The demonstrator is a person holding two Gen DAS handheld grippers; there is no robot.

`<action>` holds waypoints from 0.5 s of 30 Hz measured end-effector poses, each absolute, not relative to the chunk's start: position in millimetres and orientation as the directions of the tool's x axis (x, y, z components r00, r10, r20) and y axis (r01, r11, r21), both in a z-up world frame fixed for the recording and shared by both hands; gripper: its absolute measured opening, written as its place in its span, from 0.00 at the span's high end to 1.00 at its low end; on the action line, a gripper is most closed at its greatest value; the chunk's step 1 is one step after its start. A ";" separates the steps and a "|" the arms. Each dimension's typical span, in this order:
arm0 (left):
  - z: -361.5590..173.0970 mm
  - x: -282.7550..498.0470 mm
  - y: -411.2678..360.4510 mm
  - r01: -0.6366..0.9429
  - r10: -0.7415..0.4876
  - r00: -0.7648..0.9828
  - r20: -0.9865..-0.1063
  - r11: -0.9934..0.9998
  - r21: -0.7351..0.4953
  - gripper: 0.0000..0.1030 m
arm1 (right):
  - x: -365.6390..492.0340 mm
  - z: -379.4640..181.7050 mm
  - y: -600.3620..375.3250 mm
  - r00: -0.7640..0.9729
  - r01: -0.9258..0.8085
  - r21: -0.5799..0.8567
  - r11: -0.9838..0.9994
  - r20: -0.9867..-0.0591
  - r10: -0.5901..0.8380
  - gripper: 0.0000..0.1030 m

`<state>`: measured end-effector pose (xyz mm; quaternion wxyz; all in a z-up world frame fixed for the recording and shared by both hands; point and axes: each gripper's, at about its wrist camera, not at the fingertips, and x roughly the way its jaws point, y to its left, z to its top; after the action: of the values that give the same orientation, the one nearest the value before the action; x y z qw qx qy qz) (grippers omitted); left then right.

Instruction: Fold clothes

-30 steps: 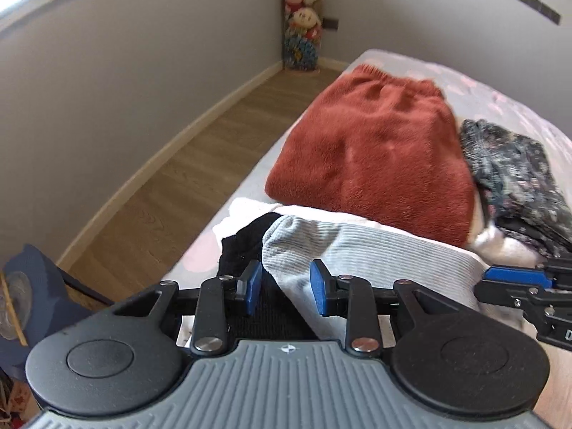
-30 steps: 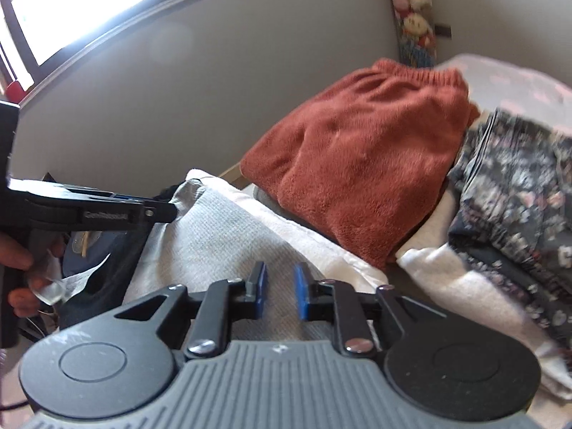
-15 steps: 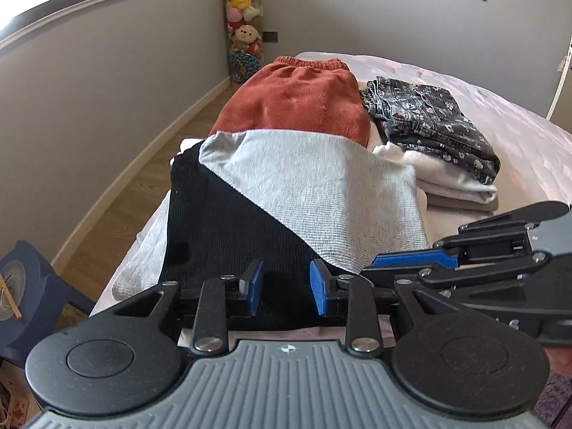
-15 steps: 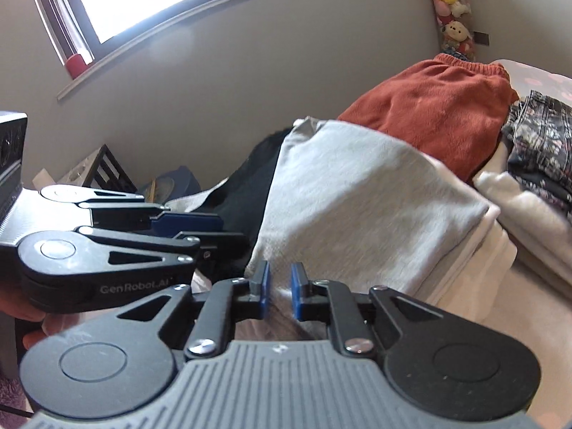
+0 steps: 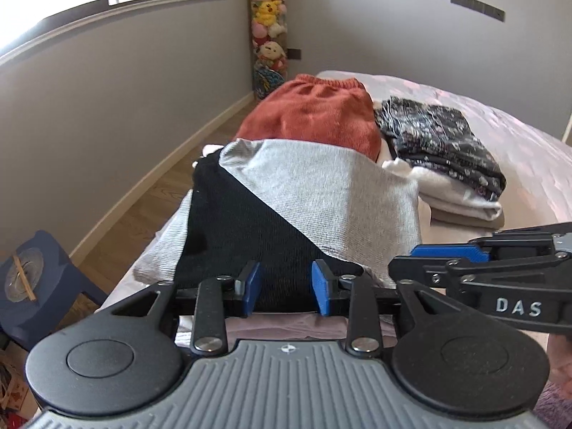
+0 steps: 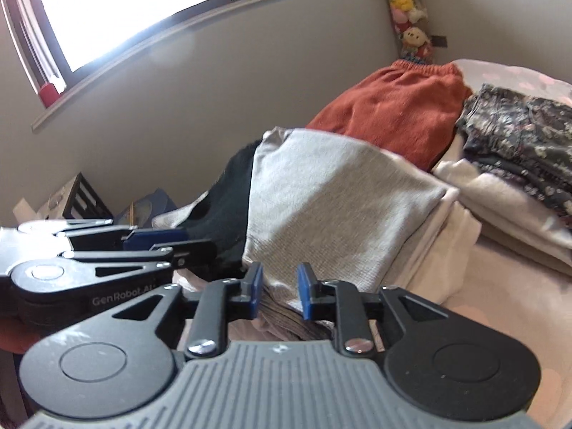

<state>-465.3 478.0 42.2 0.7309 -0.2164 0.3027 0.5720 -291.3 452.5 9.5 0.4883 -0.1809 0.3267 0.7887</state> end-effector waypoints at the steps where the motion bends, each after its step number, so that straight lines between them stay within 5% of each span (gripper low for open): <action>1: 47.2 -465.3 473.5 -0.970 0.714 0.157 -0.682 0.241 0.029 0.54 | -289.0 14.8 448.0 -0.448 -0.893 0.335 -0.300 -0.595 0.668 0.65; 8: 79.1 -452.3 435.2 -0.977 0.796 0.103 -0.597 0.193 0.088 0.32 | -269.7 47.6 415.3 -0.405 -0.905 0.351 -0.242 -0.529 0.746 0.16; 15: 91.2 -434.4 399.7 -0.982 0.835 0.033 -0.549 0.129 0.136 0.28 | -257.5 60.0 382.2 -0.330 -0.929 0.329 -0.169 -0.531 0.781 0.14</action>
<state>-434.4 399.7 91.2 0.7047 -0.1416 0.2602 0.6448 -257.5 382.2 60.0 0.5661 -0.1205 0.3081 0.7551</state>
